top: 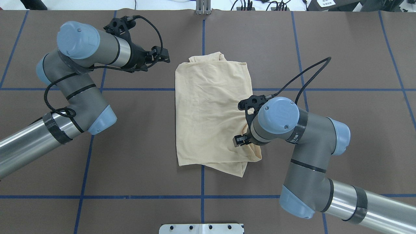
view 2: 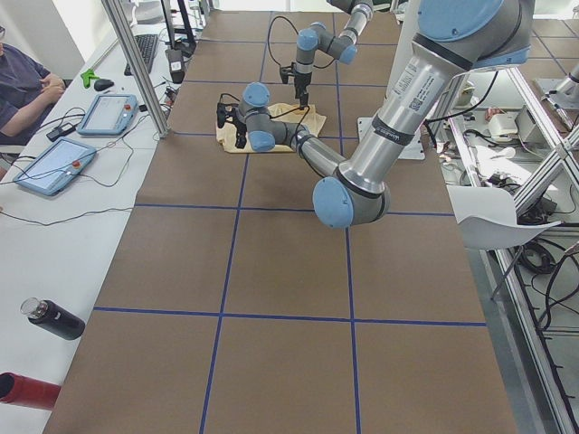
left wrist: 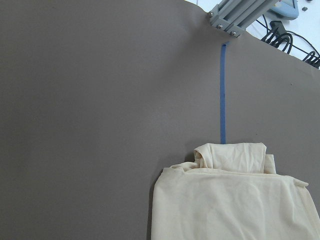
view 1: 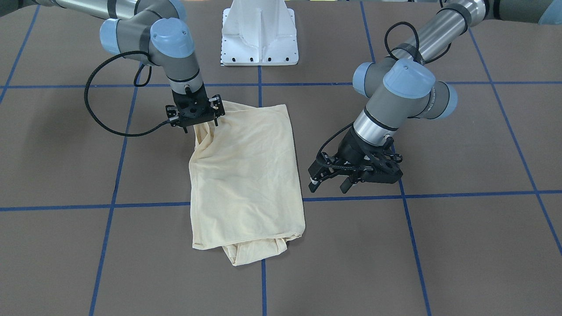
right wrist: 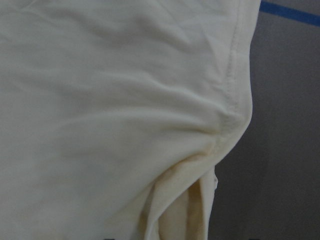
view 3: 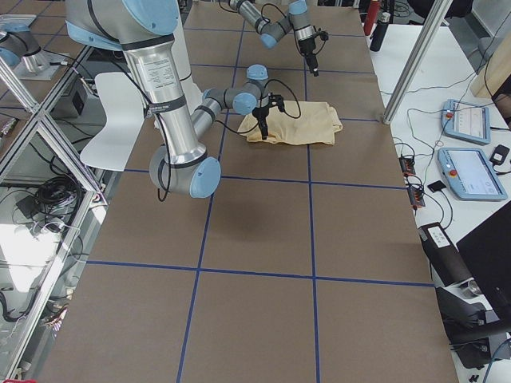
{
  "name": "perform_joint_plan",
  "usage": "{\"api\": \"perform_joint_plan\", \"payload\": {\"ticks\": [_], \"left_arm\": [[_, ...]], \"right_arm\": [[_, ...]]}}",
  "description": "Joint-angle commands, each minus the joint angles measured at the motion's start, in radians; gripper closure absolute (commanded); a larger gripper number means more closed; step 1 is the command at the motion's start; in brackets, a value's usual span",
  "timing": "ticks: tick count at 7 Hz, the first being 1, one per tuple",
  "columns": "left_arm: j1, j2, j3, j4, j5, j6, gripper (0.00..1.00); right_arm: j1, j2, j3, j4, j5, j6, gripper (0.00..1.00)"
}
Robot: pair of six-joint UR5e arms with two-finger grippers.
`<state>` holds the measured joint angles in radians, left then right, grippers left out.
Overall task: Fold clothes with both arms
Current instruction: 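Move the right gripper down the side edge toward the near corner and grasp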
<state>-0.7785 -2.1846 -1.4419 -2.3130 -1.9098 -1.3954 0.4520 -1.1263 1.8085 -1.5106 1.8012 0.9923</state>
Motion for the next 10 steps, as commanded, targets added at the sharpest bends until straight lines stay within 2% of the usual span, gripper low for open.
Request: {"api": "perform_joint_plan", "payload": {"ticks": [1, 3, 4, 5, 9, 10], "left_arm": [[0.008, 0.000, 0.002, -0.003, 0.002, -0.001, 0.01], [0.010, -0.001, 0.002, -0.005, 0.002, -0.001, 0.01], [0.010, -0.003, 0.000, -0.005, 0.002, -0.001, 0.01], [0.010, -0.001, 0.002, -0.006, 0.002, -0.010, 0.02], [0.016, -0.006, 0.003, -0.006, 0.003, -0.030, 0.06], [0.016, -0.006, 0.003, -0.006, 0.003, -0.031, 0.06]], "right_arm": [[-0.024, -0.006, -0.006, -0.005, 0.001, 0.014, 0.49], [-0.024, -0.013, 0.005, -0.051, 0.006, 0.014, 0.63], [-0.019, -0.020, 0.009, -0.057, 0.015, 0.014, 0.88], [-0.019, -0.044, 0.024, -0.057, 0.023, 0.014, 1.00], [-0.024, -0.188, 0.121, -0.066, 0.033, 0.016, 1.00], [-0.024, -0.196, 0.142, -0.075, 0.070, 0.022, 0.66]]}}
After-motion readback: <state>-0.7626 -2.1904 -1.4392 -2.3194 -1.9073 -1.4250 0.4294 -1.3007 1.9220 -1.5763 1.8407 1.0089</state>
